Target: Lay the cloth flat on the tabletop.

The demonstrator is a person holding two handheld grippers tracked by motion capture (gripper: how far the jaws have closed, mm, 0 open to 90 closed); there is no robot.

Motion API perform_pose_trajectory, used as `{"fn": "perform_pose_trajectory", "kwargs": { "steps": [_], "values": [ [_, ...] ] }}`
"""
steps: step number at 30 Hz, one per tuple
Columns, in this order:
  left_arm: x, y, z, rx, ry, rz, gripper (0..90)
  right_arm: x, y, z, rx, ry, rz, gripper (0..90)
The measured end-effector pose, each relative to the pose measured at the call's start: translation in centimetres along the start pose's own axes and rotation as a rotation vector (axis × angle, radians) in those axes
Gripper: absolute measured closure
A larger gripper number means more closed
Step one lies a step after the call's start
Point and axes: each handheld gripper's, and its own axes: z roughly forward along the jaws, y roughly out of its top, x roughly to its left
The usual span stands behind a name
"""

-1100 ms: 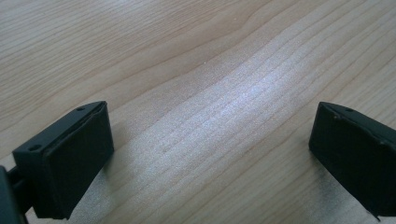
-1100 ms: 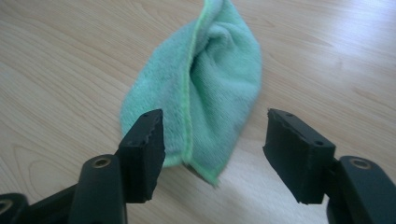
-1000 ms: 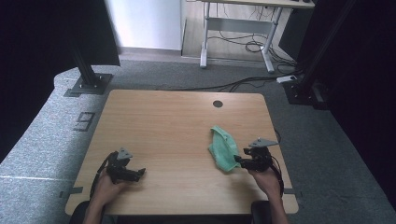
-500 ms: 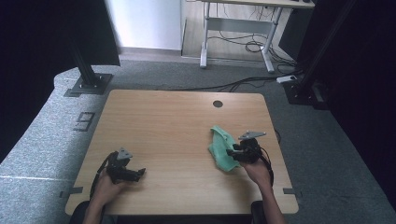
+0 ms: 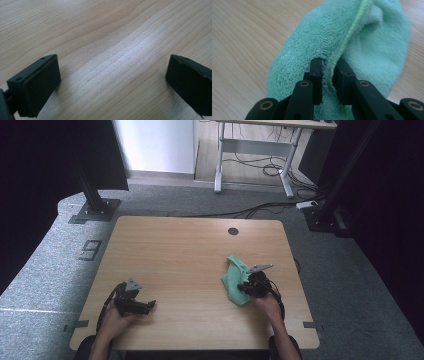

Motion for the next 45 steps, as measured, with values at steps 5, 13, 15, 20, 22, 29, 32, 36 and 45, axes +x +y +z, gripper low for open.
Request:
{"fn": "perform_pose_trajectory", "kwargs": {
  "steps": [5,13,15,20,22,29,32,36,45],
  "values": [
    [-0.1,0.0,0.0,-0.001,0.001,0.000,0.0,1.7,0.4,0.9,-0.010,0.037,-0.025,74.9],
    [-0.1,0.1,0.1,-0.001,-0.001,0.002,0.0,4.5,1.3,2.3,-0.013,0.074,-0.046,73.1],
    [-0.1,0.1,0.1,-0.001,-0.001,0.002,0.0,5.0,1.4,2.6,-0.014,0.079,-0.046,72.7],
    [-0.2,0.1,0.1,-0.001,-0.003,0.005,0.0,5.9,1.8,3.1,-0.019,0.097,-0.055,72.1],
    [-0.3,0.2,0.2,-0.001,-0.007,0.007,0.0,6.5,2.0,3.4,-0.016,0.108,-0.059,72.0],
    [-0.5,0.2,0.2,0.001,-0.008,0.012,0.0,7.6,2.5,4.2,-0.021,0.127,-0.079,71.8],
    [-0.5,0.2,0.2,0.000,-0.009,0.012,0.0,8.0,2.7,4.4,-0.023,0.135,-0.084,71.7],
    [-0.5,0.2,0.2,0.001,-0.009,0.013,0.0,8.3,2.9,4.6,-0.025,0.139,-0.088,71.4],
    [-0.6,0.3,0.2,0.000,-0.013,0.015,0.0,9.0,3.2,5.1,-0.026,0.153,-0.096,70.7]
  ]
}}
